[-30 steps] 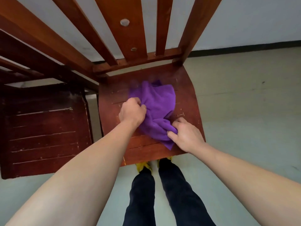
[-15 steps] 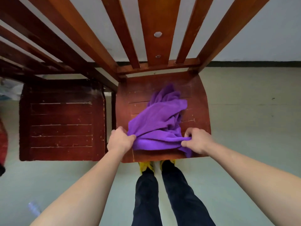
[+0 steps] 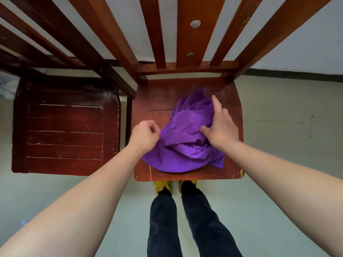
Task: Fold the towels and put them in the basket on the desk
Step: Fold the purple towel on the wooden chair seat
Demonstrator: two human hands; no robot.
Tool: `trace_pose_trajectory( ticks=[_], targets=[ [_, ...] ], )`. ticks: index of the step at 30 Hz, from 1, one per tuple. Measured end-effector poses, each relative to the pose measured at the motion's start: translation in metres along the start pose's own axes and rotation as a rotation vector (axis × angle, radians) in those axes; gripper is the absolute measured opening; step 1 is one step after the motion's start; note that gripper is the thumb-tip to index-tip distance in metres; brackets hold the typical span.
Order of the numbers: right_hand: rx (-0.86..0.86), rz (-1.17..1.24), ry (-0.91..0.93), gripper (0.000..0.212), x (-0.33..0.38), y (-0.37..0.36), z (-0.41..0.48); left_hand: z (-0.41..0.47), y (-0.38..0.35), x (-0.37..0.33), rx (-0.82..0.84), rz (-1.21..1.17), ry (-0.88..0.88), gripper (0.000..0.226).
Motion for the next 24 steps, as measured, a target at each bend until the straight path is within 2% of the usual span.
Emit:
trace_pose_trajectory(
  ticks=[1, 2, 4, 5, 6, 7, 9, 11, 13, 15, 18, 22, 24],
  targets=[
    [-0.061, -0.130, 0.086, 0.092, 0.011, 0.006, 0.000, 0.001, 0.003, 0.010, -0.001, -0.012, 0.060, 0.003],
    [-0.124, -0.228, 0.189, 0.085, 0.021, 0.009, 0.000, 0.001, 0.002, 0.020, 0.003, -0.029, 0.146, 0.013],
    [-0.179, -0.263, 0.406, 0.068, 0.043, 0.010, 0.000, -0.002, -0.010, 0.037, 0.059, -0.017, 0.298, 0.050],
    [-0.139, -0.233, 0.491, 0.061, 0.055, 0.005, 0.000, -0.004, -0.021, 0.046, 0.104, 0.033, 0.342, 0.063],
    [-0.070, -0.207, 0.554, 0.059, 0.066, -0.002, -0.001, -0.006, -0.034, 0.055, 0.145, 0.080, 0.369, 0.065],
    [0.019, -0.207, 0.590, 0.060, 0.074, -0.012, -0.003, -0.009, -0.045, 0.063, 0.164, 0.105, 0.388, 0.058],
    [0.195, -0.278, 0.579, 0.066, 0.080, -0.034, -0.003, -0.017, -0.060, 0.072, 0.138, 0.086, 0.404, 0.031],
    [0.306, -0.431, 0.507, 0.063, 0.070, -0.050, 0.002, -0.024, -0.061, 0.075, 0.075, 0.050, 0.361, 0.013],
    [0.340, -0.500, 0.424, 0.049, 0.056, -0.053, 0.005, -0.029, -0.052, 0.075, -0.008, -0.016, 0.256, 0.022],
    [0.297, -0.426, 0.350, 0.035, 0.046, -0.045, 0.004, -0.033, -0.032, 0.071, -0.076, -0.253, 0.199, 0.027],
    [0.114, -0.277, 0.299, 0.030, 0.047, -0.017, 0.001, -0.035, -0.001, 0.050, -0.042, -0.491, 0.123, 0.024],
    [-0.001, -0.153, 0.246, 0.024, 0.072, 0.018, 0.011, -0.042, 0.030, 0.028, 0.167, -0.597, 0.020, 0.015],
    [0.008, -0.161, 0.242, 0.021, 0.090, 0.033, 0.015, -0.048, 0.044, 0.041, 0.254, -0.518, 0.040, 0.012]
  ],
)
Point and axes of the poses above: each hand's wrist, its own z-axis towards the middle knuckle, its own y-axis out of the back of the hand, x = y × z, the point moved 5 cm from there along z, towards the middle knuckle, and after that the axes turned 1 degree about z, right-handed, at the moved point
